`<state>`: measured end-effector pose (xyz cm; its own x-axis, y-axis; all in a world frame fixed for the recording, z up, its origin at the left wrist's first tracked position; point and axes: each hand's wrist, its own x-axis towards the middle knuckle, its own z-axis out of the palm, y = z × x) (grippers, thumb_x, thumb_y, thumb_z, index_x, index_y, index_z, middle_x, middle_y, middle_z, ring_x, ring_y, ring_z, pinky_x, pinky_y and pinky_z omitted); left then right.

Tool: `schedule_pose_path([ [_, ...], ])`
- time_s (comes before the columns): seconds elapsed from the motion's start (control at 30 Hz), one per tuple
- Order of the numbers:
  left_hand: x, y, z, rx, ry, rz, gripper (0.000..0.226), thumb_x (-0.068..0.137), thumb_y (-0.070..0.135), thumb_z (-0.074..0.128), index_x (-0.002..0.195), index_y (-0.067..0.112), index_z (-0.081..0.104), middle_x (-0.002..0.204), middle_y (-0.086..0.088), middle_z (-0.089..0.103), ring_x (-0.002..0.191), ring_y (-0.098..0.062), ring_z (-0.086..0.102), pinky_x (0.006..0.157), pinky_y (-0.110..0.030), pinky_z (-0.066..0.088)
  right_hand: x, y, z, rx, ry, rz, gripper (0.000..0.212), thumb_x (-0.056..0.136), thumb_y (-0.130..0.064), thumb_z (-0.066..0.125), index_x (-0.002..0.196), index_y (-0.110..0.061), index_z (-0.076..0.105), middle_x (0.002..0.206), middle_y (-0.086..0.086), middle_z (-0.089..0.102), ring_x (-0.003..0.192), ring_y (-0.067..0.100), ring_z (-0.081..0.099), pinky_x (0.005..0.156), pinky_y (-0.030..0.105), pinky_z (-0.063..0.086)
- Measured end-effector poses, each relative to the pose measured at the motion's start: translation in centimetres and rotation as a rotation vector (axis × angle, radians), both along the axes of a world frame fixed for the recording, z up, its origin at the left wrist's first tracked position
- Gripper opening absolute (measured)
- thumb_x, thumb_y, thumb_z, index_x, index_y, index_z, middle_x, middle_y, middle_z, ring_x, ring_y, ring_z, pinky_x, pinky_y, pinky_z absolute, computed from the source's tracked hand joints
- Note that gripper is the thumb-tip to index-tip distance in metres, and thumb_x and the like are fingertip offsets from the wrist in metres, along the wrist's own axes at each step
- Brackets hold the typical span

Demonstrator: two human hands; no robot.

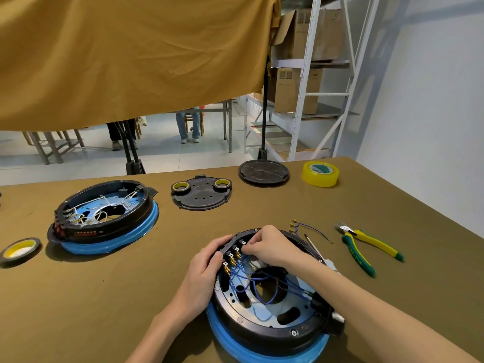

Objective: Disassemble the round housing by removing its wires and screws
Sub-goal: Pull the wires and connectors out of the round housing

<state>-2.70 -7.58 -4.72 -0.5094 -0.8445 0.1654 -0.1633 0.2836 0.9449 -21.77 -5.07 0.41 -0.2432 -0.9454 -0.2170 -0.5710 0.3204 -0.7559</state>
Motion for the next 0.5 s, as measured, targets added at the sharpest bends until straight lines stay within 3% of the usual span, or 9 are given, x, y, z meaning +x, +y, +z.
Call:
schedule_pose_path([
  [0.2,-0.1,0.0,0.0,-0.016,-0.011,0.024,0.046,0.099,0.040,0.038,0.139,0.034,0.060,0.133,0.011,0.067,0.126,-0.011,0.061,0.108,-0.050,0.048,0.0,0.7,-0.9,-0.053,-0.051,-0.007,0.026,0.093,-0.024,0.069,0.075,-0.007,0.076,0.057,-0.002,0.060,0.052,0.010,0.050,0.062,0.026,0.044],
  [0.37,-0.2,0.0,-0.1,-0.002,-0.026,0.034,0.049,0.098,0.041,0.037,0.142,0.034,0.058,0.138,0.009,0.065,0.131,-0.012,0.058,0.112,-0.050,0.045,0.1,0.7,-1.1,-0.066,-0.032,-0.014,0.024,0.095,-0.024,0.067,0.072,-0.018,0.074,0.051,-0.009,0.058,0.046,0.002,0.048,0.058,0.023,0.042],
  [0.5,-0.2,0.1,-0.1,0.004,-0.041,0.046,0.051,0.097,0.044,0.036,0.144,0.035,0.056,0.142,0.009,0.062,0.136,-0.014,0.053,0.115,-0.051,0.042,0.2,0.9,-1.3,-0.090,-0.003,-0.007,0.025,0.096,-0.025,0.065,0.079,-0.009,0.075,0.062,-0.001,0.062,0.057,0.011,0.053,0.063,0.027,0.044],
])
